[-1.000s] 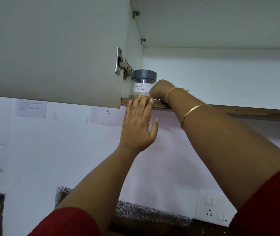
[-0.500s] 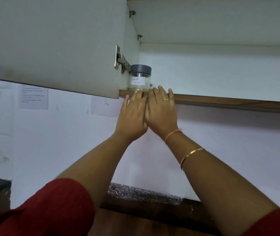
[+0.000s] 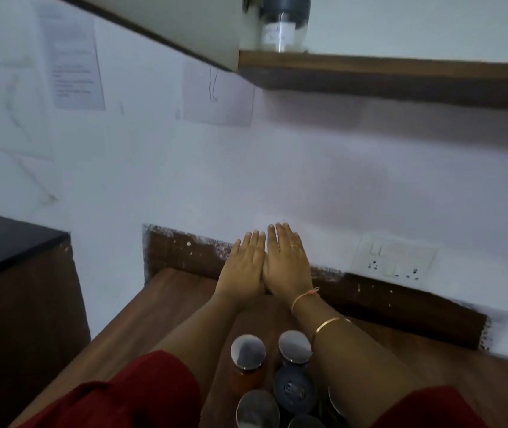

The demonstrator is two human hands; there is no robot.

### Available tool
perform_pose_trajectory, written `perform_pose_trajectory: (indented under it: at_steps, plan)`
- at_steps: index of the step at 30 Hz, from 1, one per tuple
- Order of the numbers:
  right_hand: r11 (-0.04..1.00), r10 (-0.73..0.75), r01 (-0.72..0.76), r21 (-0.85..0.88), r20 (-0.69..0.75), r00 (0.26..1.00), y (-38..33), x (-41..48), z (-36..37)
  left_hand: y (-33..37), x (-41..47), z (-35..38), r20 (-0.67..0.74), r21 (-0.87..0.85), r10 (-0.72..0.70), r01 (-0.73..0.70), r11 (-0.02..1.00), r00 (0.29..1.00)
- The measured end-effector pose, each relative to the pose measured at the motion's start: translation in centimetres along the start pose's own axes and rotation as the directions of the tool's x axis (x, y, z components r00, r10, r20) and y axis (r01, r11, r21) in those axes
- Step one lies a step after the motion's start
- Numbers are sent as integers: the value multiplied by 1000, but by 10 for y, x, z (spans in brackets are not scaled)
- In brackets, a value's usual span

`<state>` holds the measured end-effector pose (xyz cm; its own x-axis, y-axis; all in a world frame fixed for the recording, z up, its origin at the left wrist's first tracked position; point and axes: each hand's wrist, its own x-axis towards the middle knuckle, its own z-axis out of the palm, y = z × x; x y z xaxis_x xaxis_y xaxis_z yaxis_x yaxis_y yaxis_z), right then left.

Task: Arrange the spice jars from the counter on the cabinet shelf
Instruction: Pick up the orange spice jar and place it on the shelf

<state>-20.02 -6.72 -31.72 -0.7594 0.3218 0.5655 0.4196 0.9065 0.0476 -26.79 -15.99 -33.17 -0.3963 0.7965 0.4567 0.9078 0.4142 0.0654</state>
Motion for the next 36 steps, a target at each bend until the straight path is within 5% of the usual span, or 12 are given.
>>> perform_pose_trajectory:
  at_steps: [5,12,17,27,33,36]
  plan:
    - [995,18,-43,87,271,962,-16,-49,49,-1,-51,50,277,-5,-98,103,995,956]
    - [951,31,-226,213,660,751,-34,-92,90,-10,-102,86,494,17,-227,252,968,840]
    - [946,85,-294,135,774,628,-36,-110,114,-23,-124,96,556,21,-303,351,936,774]
    - [836,136,-459,301,695,706,-28,-113,119,-35,-127,94,560,-49,-372,477,877,740]
    - [585,204,-576,571,584,786,-16,-80,84,-42,-97,78,393,-395,-653,760,516,647]
    - [463,214,-544,699,508,834,-9,-53,52,-38,-76,68,427,-615,-740,767,184,520]
